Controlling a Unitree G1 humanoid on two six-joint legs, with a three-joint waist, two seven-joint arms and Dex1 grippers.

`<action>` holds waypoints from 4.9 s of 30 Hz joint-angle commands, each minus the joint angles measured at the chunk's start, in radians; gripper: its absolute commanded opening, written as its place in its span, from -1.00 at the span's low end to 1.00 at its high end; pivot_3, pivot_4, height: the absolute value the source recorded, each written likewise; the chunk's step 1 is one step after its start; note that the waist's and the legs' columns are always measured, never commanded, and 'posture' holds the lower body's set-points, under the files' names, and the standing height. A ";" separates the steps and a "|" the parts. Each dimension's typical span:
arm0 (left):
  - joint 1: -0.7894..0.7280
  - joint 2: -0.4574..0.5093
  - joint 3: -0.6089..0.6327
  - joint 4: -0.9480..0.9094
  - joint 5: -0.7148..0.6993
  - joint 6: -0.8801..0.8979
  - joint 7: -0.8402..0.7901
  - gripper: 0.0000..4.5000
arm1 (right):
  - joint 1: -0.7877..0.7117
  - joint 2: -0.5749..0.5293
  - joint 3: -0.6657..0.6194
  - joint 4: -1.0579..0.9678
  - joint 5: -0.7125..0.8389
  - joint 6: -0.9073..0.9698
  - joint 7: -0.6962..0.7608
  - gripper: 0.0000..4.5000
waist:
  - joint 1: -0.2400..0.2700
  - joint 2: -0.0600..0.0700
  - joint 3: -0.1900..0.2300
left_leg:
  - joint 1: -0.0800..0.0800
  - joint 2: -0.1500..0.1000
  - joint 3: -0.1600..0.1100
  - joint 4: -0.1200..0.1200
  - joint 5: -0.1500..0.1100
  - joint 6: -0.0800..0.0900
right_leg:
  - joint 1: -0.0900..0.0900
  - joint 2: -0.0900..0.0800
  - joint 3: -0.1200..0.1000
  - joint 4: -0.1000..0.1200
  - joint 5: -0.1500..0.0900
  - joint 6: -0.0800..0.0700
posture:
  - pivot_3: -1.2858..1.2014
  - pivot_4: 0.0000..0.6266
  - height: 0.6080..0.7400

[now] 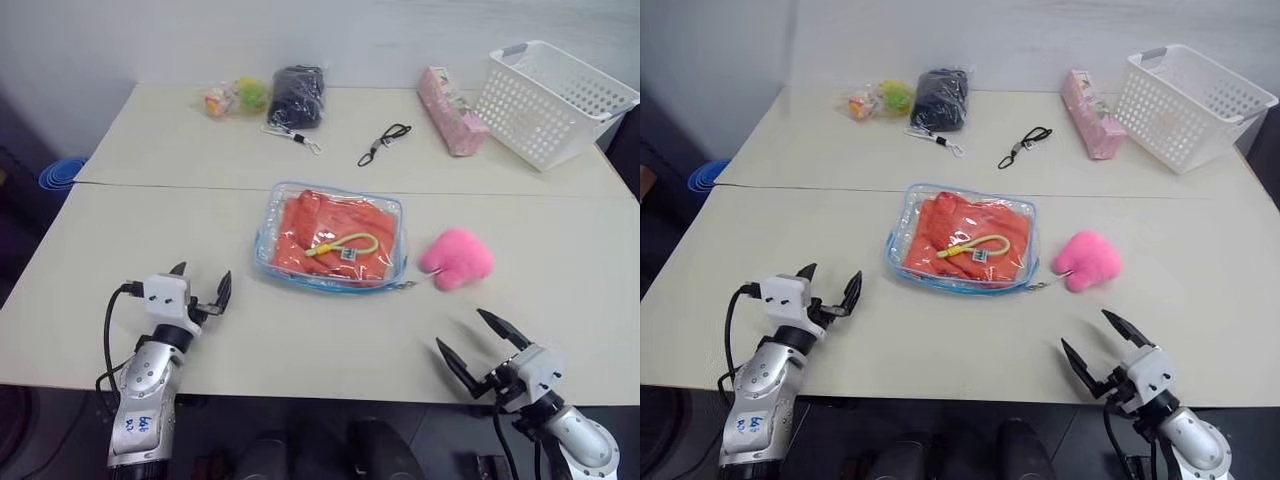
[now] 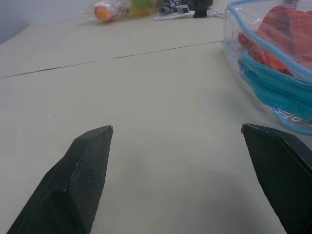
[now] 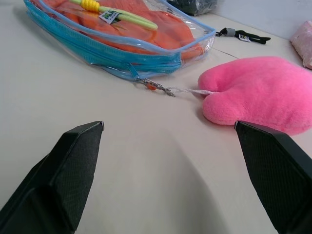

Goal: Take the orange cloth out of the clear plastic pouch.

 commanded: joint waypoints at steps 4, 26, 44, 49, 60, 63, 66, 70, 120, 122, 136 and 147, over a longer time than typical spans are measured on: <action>-0.016 0.024 -0.002 -0.013 -0.049 -0.016 -0.071 0.98 | 0.011 0.000 0.011 -0.027 0.018 -0.017 0.018 1.00 | 0.000 0.000 0.000 | 0.000 0.000 0.000 0.000 0.000 0.000 | 0.000 0.000 0.000 0.000 0.000 0.000 | 0.03 -0.52 1.00; -0.435 0.406 -0.139 0.188 -0.251 0.148 -0.712 0.98 | -0.062 -0.052 0.031 -0.312 0.223 0.149 0.078 1.00 | 0.007 0.000 0.000 | -0.001 -0.001 -0.004 0.005 0.000 0.000 | 0.000 -0.001 -0.003 0.005 0.000 -0.001 | 0.03 -0.52 1.00; -1.033 0.079 -0.487 1.010 0.121 -0.143 -0.848 0.30 | 0.022 -0.021 -0.049 -0.393 0.207 0.140 0.028 1.00 | 0.002 -0.004 0.002 | -0.005 -0.001 0.001 0.011 0.000 0.001 | -0.004 0.003 0.001 0.009 0.001 0.002 | 0.03 -0.52 1.00; -1.040 0.076 -0.483 1.070 0.169 -0.177 -0.839 -0.41 | 0.027 -0.010 -0.044 -0.394 0.192 0.130 0.022 1.00 | 0.002 -0.003 0.002 | -0.004 -0.001 0.001 0.011 0.000 0.001 | -0.004 0.002 0.001 0.010 0.001 0.002 | 0.03 -0.52 1.00; -0.902 0.120 -0.156 0.879 -0.072 -0.005 -0.679 -0.91 | -0.120 -0.041 0.069 -0.392 0.189 0.178 0.092 1.00 | -0.003 -0.003 0.002 | -0.004 0.000 0.000 0.012 0.001 0.000 | -0.006 0.002 0.001 0.013 0.001 0.002 | 0.03 -0.52 1.00; -0.801 0.183 0.015 0.767 -0.131 0.058 -0.492 -0.91 | -0.183 -0.053 0.136 -0.387 0.176 0.186 0.137 1.00 | -0.013 -0.004 0.002 | -0.005 0.000 0.001 0.011 0.001 -0.001 | -0.008 0.002 0.002 0.014 0.001 0.002 | 0.03 -0.52 1.00; -0.709 0.216 0.144 0.638 -0.167 0.145 -0.310 -0.91 | -0.221 -0.064 0.179 -0.379 0.174 0.185 0.180 1.00 | -0.012 -0.004 0.002 | -0.007 0.001 0.000 0.011 0.002 -0.002 | -0.012 0.002 0.001 0.015 0.001 0.002 | 0.03 -0.52 1.00; -0.485 0.300 0.319 0.462 -0.188 0.290 -0.164 -0.91 | -0.274 -0.073 0.223 -0.359 0.189 0.195 0.241 1.00 | -0.002 -0.005 0.001 | -0.009 0.000 0.000 0.012 0.002 -0.002 | -0.014 0.001 0.001 0.015 0.001 0.002 | 0.03 -0.52 1.00; -0.756 0.251 -0.454 0.792 0.160 -0.574 -0.944 -0.98 | 0.243 -0.131 -0.176 -0.469 0.220 0.205 0.201 1.00 | 0.005 -0.005 0.000 | -0.009 -0.001 0.004 0.012 0.001 0.001 | -0.014 0.001 0.003 0.015 0.001 0.001 | 0.03 -0.52 1.00; -0.662 0.243 -0.482 0.618 0.151 -0.473 -0.944 -0.98 | 0.281 -0.128 -0.193 -0.460 0.221 0.197 0.213 1.00 | 0.004 -0.004 -0.001 | -0.009 -0.001 0.004 0.011 0.001 0.001 | -0.014 0.001 0.004 0.015 0.001 0.001 | 0.03 -0.52 1.00; -0.446 0.190 -0.522 0.120 0.201 0.055 -0.754 -0.98 | 0.295 -0.124 -0.222 -0.402 0.228 0.196 0.223 1.00 | 0.005 -0.003 -0.001 | 0.001 -0.001 0.000 0.011 -0.002 0.007 | 0.001 0.001 0.002 0.011 0.000 0.001 | 0.03 -0.52 1.00; -0.447 0.119 -0.504 0.011 0.126 0.314 -0.680 -0.67 | 0.223 -0.138 -0.276 -0.378 0.249 0.282 0.138 1.00 | 0.005 -0.003 -0.001 | 0.000 -0.001 0.000 0.011 -0.002 0.006 | 0.001 0.001 0.002 0.011 0.000 0.001 | 0.03 -0.52 1.00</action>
